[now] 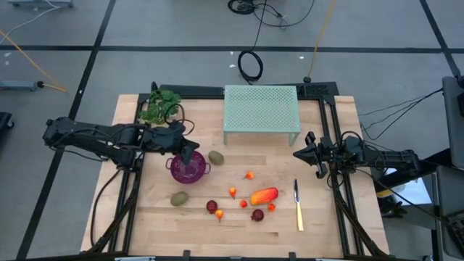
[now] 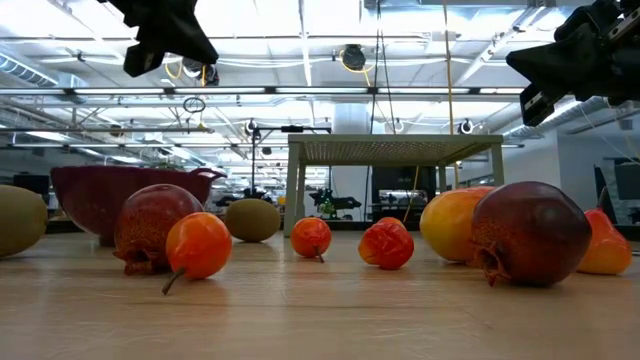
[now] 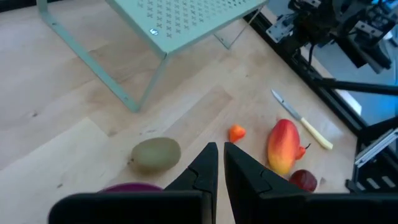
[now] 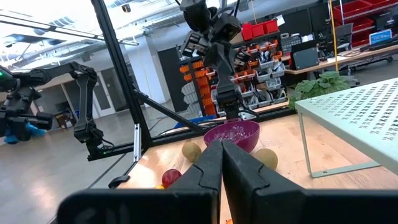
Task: Pick & Place Fruit
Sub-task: Put the strainer bowl on the shelf
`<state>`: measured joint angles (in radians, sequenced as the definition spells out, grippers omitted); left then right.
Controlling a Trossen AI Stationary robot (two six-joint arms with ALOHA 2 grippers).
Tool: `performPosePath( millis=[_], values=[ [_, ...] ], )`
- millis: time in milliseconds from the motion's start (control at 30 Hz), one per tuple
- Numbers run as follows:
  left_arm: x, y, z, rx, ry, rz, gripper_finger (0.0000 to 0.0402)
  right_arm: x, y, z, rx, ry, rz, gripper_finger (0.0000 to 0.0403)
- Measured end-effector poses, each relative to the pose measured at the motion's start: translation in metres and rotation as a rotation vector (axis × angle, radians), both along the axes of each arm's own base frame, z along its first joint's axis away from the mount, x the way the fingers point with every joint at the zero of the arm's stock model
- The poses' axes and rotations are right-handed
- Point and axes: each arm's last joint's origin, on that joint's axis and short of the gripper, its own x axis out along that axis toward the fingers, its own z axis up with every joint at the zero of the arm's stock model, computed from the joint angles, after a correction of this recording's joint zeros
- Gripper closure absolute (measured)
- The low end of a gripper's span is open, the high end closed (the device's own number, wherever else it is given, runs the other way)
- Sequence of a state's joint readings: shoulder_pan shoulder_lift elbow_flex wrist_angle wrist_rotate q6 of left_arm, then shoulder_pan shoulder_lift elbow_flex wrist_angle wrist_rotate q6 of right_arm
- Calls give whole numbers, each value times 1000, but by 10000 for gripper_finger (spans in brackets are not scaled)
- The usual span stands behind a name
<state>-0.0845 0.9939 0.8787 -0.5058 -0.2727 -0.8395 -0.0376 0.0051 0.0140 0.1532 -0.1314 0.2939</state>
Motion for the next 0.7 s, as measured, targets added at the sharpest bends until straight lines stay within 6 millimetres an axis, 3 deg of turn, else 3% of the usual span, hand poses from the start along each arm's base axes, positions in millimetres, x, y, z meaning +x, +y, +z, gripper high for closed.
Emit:
performPosePath(
  millis=[433,700],
  values=[
    [2,-1,4,134,-19,-10,369,0,0,0,0,0,0,399],
    [0,-10,3,215,2,-27,268,0,0,0,0,0,0,399]
  ],
)
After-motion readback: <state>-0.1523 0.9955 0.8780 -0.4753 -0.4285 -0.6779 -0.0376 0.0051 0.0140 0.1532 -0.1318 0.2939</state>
